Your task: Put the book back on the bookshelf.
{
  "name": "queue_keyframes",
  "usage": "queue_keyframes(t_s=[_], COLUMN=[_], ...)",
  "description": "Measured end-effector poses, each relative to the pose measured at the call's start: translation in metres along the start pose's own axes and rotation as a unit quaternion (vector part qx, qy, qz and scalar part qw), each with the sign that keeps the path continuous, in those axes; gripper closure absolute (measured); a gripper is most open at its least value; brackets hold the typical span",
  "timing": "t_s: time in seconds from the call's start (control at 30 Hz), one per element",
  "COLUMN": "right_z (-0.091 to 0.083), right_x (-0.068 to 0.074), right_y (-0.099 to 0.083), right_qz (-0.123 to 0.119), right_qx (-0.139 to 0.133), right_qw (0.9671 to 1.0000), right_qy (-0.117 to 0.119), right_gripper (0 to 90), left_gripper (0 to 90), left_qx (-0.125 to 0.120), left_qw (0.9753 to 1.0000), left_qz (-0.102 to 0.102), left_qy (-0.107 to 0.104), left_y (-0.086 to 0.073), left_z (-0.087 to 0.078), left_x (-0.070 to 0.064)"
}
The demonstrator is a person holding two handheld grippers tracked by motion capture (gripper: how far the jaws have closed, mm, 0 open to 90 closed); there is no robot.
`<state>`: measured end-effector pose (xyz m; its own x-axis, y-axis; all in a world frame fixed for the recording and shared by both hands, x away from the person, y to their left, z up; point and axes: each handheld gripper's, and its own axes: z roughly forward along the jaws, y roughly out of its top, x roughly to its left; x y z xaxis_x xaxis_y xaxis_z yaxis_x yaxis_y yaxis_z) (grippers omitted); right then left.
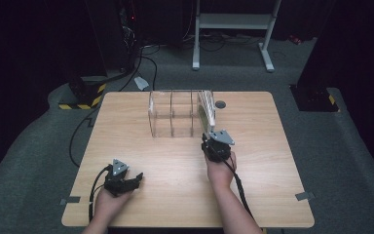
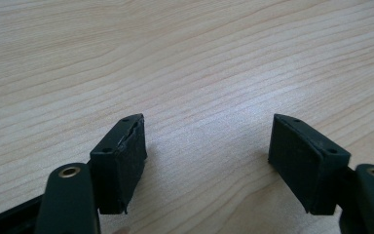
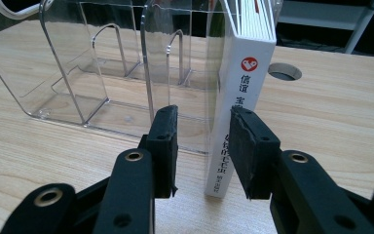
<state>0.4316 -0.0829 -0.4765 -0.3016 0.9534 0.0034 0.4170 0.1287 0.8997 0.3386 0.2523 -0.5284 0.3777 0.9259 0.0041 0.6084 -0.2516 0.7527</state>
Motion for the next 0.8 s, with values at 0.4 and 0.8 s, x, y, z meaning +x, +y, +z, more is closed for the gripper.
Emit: queue_keyframes(t_s=[0.4, 0.8], right_z=[-0.003, 0.0006], right_x=[-0.0014, -0.0024], right_y=[-0.0008, 0.001], right_qz=[-0.001, -0.003], right_qx=[0.0, 0.0], right_qw=[1.0, 1.0], right_qy=[-0.001, -0.003], right_gripper=[63.1, 63.0], left_gripper=[29.6, 29.6], left_qx=[0.0, 0.0], left_qw=[1.0, 1.0], left_qz=[0.0, 0.0], left_qy=[0.0, 0.0], left_y=[0.0, 0.0], left_z=[0.0, 0.0], left_x=[0.0, 0.0])
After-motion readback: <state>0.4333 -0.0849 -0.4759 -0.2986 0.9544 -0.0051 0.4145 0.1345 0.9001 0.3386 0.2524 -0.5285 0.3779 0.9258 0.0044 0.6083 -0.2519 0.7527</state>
